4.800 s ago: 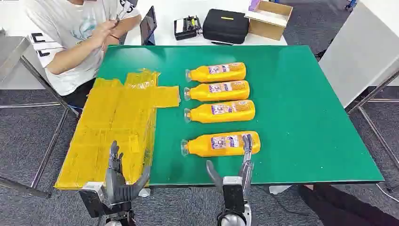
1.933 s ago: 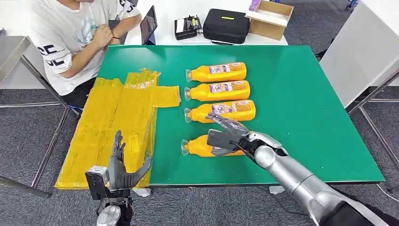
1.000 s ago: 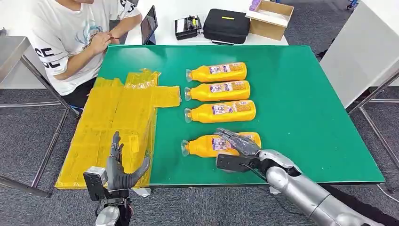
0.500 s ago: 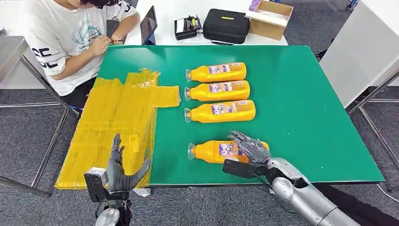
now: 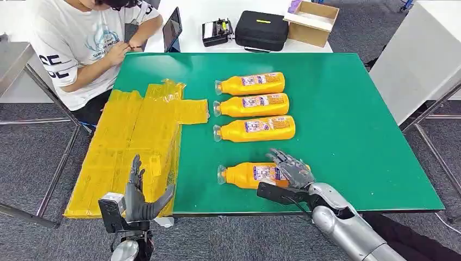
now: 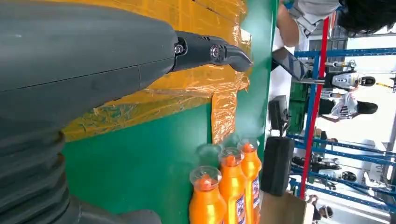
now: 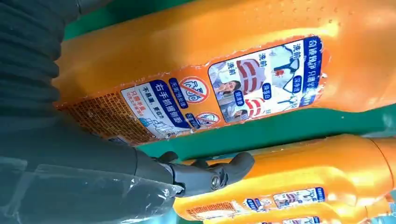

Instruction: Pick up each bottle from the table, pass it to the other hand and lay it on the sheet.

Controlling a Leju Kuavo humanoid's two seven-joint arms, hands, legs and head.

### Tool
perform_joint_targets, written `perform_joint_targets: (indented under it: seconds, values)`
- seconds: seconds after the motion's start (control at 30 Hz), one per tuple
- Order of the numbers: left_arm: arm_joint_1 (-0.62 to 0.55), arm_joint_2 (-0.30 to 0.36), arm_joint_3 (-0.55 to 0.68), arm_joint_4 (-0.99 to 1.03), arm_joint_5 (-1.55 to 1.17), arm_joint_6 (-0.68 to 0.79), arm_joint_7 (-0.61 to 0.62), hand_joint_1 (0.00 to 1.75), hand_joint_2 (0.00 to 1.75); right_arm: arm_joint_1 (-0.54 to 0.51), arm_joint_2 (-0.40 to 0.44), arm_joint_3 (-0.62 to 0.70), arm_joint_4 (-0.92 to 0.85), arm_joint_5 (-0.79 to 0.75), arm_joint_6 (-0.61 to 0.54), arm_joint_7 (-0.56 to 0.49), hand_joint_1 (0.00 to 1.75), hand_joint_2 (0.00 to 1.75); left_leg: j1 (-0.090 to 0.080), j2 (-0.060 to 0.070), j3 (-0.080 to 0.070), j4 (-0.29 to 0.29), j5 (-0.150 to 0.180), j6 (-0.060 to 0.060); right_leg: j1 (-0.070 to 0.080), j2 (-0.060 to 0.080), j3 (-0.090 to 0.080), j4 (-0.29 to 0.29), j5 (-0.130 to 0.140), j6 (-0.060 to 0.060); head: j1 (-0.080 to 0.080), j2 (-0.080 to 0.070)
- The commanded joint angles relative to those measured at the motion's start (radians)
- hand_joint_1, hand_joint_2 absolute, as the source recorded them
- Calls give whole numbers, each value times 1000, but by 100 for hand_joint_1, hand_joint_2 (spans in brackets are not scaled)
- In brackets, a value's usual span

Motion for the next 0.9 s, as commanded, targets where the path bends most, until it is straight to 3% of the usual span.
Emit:
perform_joint_targets:
  seconds: [0.03,0.33,0.37,0.4,0.43,0.47,0.7,0.9]
  values:
    - [-25,14,-8,68,2,-6,7,0,175,8,-15,7,72,-8,61,12,0,175,0,0,4,-1,-1,0,1,-1,5,-2,-1,-3,0,0]
    - [-37,19,-26,105,-7,-15,15,0,175,-30,-84,62,70,-47,151,30,2,175,0,-1,6,-1,0,0,1,-2,7,-3,-1,-2,0,0]
    - [-39,18,-24,105,-5,-15,15,0,175,-37,-98,72,65,-55,159,31,19,175,1,-1,8,-1,-1,1,1,-3,8,-3,-1,-3,0,0]
    - [-41,15,-21,108,-2,-15,14,0,175,-44,-113,80,58,-67,168,33,110,175,1,0,8,-1,-1,1,2,-2,10,-4,-1,-4,0,0]
    - [-43,12,-16,110,7,-19,14,0,175,-56,-136,95,46,-78,186,39,162,175,0,0,7,-1,-1,1,1,-1,8,-3,-1,-3,0,0]
    - [-47,11,-15,116,13,-23,13,0,175,-76,-166,113,31,-104,208,47,171,175,0,0,7,0,-1,1,1,-2,8,-2,-1,-4,0,0]
    - [-58,2,-9,143,35,-36,9,0,175,-187,-254,192,-3,-146,313,69,175,175,0,1,7,0,-1,1,0,0,8,-2,-1,-3,1,0]
    - [-79,-9,-9,191,52,-52,8,0,175,-267,-225,295,73,-170,349,65,175,175,-1,3,8,0,-1,1,0,1,8,-2,0,-3,0,0]
